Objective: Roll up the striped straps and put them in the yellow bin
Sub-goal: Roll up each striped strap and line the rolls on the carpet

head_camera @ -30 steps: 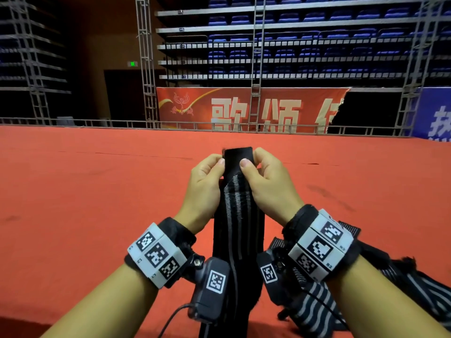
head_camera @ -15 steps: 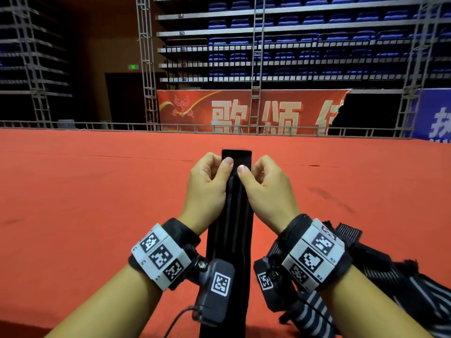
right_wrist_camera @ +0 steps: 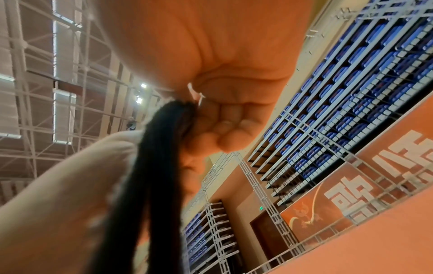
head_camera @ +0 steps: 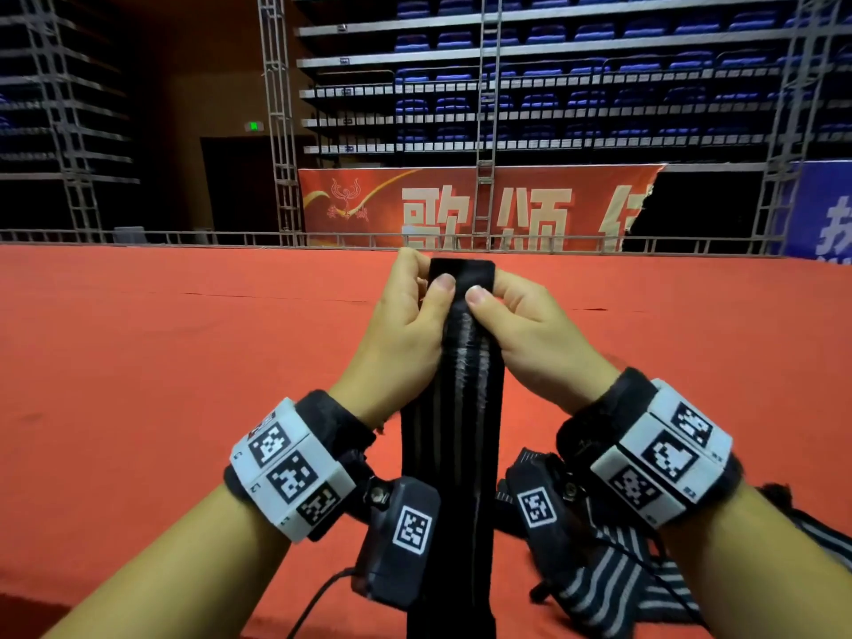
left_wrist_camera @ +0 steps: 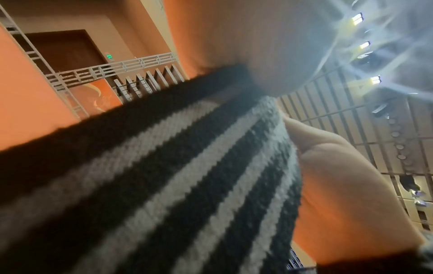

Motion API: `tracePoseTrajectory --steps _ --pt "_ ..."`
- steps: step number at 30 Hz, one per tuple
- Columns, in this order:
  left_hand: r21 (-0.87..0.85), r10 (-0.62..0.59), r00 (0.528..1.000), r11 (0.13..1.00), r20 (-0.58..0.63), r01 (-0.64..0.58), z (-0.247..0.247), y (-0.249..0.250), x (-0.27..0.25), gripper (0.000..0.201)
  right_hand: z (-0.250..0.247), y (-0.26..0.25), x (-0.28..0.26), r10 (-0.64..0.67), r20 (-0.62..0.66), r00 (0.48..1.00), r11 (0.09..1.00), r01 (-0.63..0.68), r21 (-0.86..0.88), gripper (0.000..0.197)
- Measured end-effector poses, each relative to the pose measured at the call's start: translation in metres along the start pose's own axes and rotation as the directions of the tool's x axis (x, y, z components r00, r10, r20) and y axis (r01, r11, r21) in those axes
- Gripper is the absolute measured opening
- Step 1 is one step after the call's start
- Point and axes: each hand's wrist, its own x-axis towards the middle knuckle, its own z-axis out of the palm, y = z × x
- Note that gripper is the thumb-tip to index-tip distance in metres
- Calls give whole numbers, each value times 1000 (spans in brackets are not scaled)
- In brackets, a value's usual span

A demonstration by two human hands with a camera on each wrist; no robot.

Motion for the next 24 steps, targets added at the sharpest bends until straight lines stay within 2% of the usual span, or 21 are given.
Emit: tracePoseTrajectory --steps 2,4,6,8,9,11,15,19,24 --pt "-1 -23 998 1000 53 24 -3 0 -2 8 -3 -1 1 -16 6 1000 999 16 -37 32" --pt "-28 -70 994 997 88 73 -7 0 -2 2 -5 1 1 28 58 998 1000 -28 -13 35" --pt "-7 -92 991 996 96 94 -11 -4 -1 9 -5 5 0 106 73 992 994 -109 31 31" --pt "51 -91 991 995 103 86 -13 -8 0 16 -5 8 0 138 -1 990 990 -138 10 20" --pt "65 -94 990 994 109 88 -14 -10 0 17 -6 9 1 129 -46 991 991 -131 -26 18" --pt "33 -104 988 994 113 101 -16 -10 -2 17 -6 10 1 100 -55 993 994 -103 -47 21" --pt "-175 -99 984 977 148 125 -22 1 -7 11 -7 3 -3 91 10 996 990 -91 107 22" --pt "-219 -91 979 967 183 130 -29 12 -7 11 -6 -7 -8 137 70 988 944 -152 292 19" --pt "-211 -93 982 969 167 127 -31 9 -2 15 -2 -14 -1 240 30 970 938 -239 252 20"
